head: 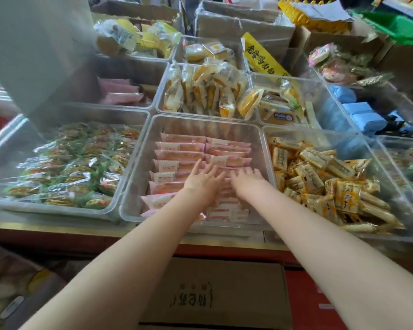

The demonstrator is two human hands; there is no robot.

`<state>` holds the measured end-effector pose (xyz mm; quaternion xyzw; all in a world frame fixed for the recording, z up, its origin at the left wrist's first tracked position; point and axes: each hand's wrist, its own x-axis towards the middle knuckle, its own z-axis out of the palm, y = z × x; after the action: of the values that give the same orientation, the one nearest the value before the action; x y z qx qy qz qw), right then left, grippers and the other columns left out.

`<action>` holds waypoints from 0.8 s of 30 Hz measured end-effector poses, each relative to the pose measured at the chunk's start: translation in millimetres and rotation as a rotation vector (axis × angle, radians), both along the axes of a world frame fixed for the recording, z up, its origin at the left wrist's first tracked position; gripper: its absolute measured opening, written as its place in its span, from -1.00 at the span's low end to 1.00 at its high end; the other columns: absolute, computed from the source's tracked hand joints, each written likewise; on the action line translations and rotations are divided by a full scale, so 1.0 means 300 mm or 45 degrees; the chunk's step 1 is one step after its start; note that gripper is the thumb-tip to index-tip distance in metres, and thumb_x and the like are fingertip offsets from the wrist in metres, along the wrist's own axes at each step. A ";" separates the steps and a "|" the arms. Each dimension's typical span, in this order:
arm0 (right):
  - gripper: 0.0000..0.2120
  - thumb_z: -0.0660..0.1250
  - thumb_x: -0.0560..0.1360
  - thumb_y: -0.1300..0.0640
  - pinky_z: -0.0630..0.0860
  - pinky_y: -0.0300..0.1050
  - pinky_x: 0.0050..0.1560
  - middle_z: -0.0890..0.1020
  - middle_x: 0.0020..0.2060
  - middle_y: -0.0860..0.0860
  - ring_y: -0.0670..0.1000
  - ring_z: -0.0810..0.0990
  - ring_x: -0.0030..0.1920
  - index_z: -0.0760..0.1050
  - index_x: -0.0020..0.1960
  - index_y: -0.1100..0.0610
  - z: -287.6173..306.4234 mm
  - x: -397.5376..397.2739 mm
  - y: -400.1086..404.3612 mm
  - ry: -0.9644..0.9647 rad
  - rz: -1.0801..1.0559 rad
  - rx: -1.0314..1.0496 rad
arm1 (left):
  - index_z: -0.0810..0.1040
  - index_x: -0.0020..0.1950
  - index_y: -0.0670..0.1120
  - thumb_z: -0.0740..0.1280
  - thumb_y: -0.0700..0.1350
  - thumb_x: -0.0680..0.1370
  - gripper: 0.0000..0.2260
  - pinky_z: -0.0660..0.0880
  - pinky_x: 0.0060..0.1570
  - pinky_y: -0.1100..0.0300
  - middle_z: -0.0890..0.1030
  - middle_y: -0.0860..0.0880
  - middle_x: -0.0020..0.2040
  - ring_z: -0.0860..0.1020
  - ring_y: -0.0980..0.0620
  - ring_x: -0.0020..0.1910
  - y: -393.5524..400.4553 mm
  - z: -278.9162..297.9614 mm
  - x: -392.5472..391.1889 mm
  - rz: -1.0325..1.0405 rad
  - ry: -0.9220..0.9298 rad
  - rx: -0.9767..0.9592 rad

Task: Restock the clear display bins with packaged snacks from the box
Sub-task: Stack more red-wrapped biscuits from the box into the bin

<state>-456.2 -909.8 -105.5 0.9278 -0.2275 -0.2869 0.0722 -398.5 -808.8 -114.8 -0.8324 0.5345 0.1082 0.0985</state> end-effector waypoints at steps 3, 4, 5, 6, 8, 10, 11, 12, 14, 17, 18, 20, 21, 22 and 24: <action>-0.43 0.23 0.53 0.22 0.07 0.21 0.45 0.19 0.44 0.24 0.28 0.13 0.45 0.10 0.48 0.24 0.130 0.031 0.075 -0.196 0.035 -0.013 | 0.09 0.52 -0.03 0.24 -0.07 0.57 -0.44 -0.19 0.46 -0.06 0.14 -0.03 0.53 0.05 -0.01 0.52 0.135 0.090 0.024 0.064 0.041 -0.338; -0.49 0.21 0.54 0.20 0.15 0.18 0.42 0.24 0.41 0.22 0.27 0.19 0.41 0.16 0.45 0.22 0.189 0.056 0.130 -0.308 0.037 0.019 | 0.16 0.50 -0.03 0.23 -0.13 0.55 -0.47 -0.14 0.46 -0.02 0.21 -0.01 0.50 0.12 0.00 0.50 0.198 0.125 0.044 0.105 0.011 -0.463; -0.54 0.20 0.55 0.18 0.21 0.15 0.37 0.27 0.38 0.20 0.25 0.23 0.38 0.21 0.42 0.20 0.245 0.085 0.200 -0.407 0.031 0.087 | 0.23 0.47 -0.04 0.22 -0.19 0.53 -0.50 -0.09 0.46 0.01 0.28 -0.01 0.47 0.19 -0.02 0.46 0.268 0.157 0.069 0.156 -0.029 -0.575; -0.58 0.21 0.56 0.16 0.25 0.14 0.33 0.30 0.35 0.19 0.24 0.26 0.36 0.26 0.39 0.19 0.294 0.119 0.281 -0.482 0.024 0.174 | 0.31 0.42 -0.05 0.23 -0.22 0.51 -0.53 -0.02 0.44 0.04 0.35 -0.03 0.42 0.26 -0.04 0.41 0.348 0.191 0.092 0.199 -0.084 -0.679; -0.66 0.22 0.54 0.16 0.32 0.12 0.27 0.35 0.28 0.20 0.25 0.32 0.31 0.36 0.30 0.19 0.356 0.188 0.471 -0.596 0.055 0.330 | 0.48 0.27 -0.11 0.25 -0.27 0.44 -0.61 0.19 0.36 0.01 0.50 -0.10 0.27 0.43 -0.13 0.26 0.534 0.240 0.135 0.281 -0.183 -0.845; -0.73 0.22 0.52 0.17 0.38 0.03 0.21 0.41 0.21 0.23 0.25 0.42 0.23 0.45 0.19 0.21 0.388 0.250 0.695 -0.679 0.146 0.451 | 0.56 0.14 -0.17 0.24 -0.31 0.32 -0.60 0.33 0.22 -0.04 0.58 -0.15 0.12 0.52 -0.21 0.12 0.762 0.274 0.182 0.369 -0.215 -0.935; -0.75 0.22 0.51 0.17 0.40 -0.03 0.17 0.46 0.18 0.23 0.23 0.45 0.20 0.48 0.15 0.22 0.399 0.275 0.820 -0.687 0.198 0.511 | 0.56 0.14 -0.18 0.23 -0.32 0.30 -0.58 0.32 0.22 -0.03 0.57 -0.15 0.12 0.51 -0.21 0.12 0.887 0.285 0.205 0.423 -0.218 -0.902; -0.77 0.23 0.51 0.17 0.40 -0.09 0.12 0.50 0.16 0.24 0.21 0.47 0.19 0.50 0.12 0.23 0.406 0.299 0.952 -0.667 0.253 0.573 | 0.54 0.18 -0.16 0.21 -0.31 0.32 -0.57 0.27 0.24 0.00 0.55 -0.14 0.15 0.49 -0.20 0.16 1.019 0.297 0.225 0.478 -0.222 -0.847; -0.85 0.24 0.50 0.19 0.40 -0.14 0.00 0.56 0.10 0.24 0.19 0.51 0.16 0.51 -0.01 0.24 0.406 0.354 1.227 -0.585 0.380 0.655 | 0.45 0.29 -0.11 0.15 -0.26 0.40 -0.55 0.20 0.27 0.04 0.46 -0.10 0.26 0.43 -0.14 0.25 1.296 0.312 0.271 0.606 -0.224 -0.737; -0.75 0.28 0.51 0.15 0.46 -0.12 0.06 0.58 0.12 0.23 0.18 0.54 0.16 0.51 0.13 0.27 0.385 0.442 1.617 -0.402 0.573 0.701 | 0.25 0.43 -0.11 0.18 -0.07 0.47 -0.48 0.34 0.23 -0.01 0.32 -0.12 0.35 0.40 -0.14 0.30 1.701 0.325 0.343 0.829 -0.073 -0.680; -0.68 0.28 0.52 0.14 0.46 -0.11 0.10 0.57 0.16 0.22 0.17 0.53 0.18 0.48 0.21 0.28 0.389 0.470 1.737 -0.317 0.653 0.701 | 0.19 0.46 -0.14 0.15 0.00 0.46 -0.42 0.36 0.24 -0.05 0.29 -0.15 0.37 0.38 -0.17 0.32 1.832 0.333 0.365 0.933 0.014 -0.678; -0.61 0.26 0.55 0.13 0.39 -0.12 0.15 0.51 0.25 0.21 0.15 0.48 0.25 0.39 0.33 0.27 0.412 0.515 1.951 -0.186 0.785 0.690 | 0.17 0.45 -0.19 0.16 0.03 0.51 -0.43 0.31 0.29 -0.06 0.28 -0.22 0.36 0.32 -0.19 0.35 2.083 0.349 0.411 1.125 0.187 -0.648; -0.59 0.25 0.56 0.14 0.36 -0.14 0.16 0.47 0.29 0.20 0.15 0.44 0.28 0.35 0.36 0.25 0.428 0.538 2.040 -0.158 0.833 0.689 | 0.23 0.41 -0.20 0.19 -0.01 0.52 -0.49 0.32 0.29 -0.02 0.33 -0.24 0.33 0.34 -0.21 0.34 2.195 0.352 0.444 1.204 0.235 -0.595; -0.57 0.24 0.56 0.15 0.35 -0.14 0.17 0.45 0.30 0.19 0.15 0.42 0.30 0.32 0.39 0.24 0.438 0.561 2.116 -0.153 0.871 0.690 | 0.31 0.35 -0.21 0.19 -0.05 0.51 -0.55 0.36 0.24 0.02 0.39 -0.24 0.28 0.39 -0.22 0.30 2.293 0.353 0.473 1.273 0.247 -0.525; -0.55 0.23 0.55 0.15 0.34 -0.14 0.20 0.44 0.31 0.17 0.14 0.40 0.31 0.29 0.41 0.20 0.433 0.616 2.231 -0.177 0.911 0.684 | 0.41 0.24 -0.20 0.22 -0.10 0.52 -0.67 0.42 0.10 0.08 0.51 -0.19 0.19 0.48 -0.18 0.20 2.450 0.355 0.524 1.350 0.222 -0.404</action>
<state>-271.4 -240.5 24.5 0.9509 0.1856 -0.2299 -0.0919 -241.3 -73.9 -8.3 -0.9799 0.0586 0.1294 -0.1404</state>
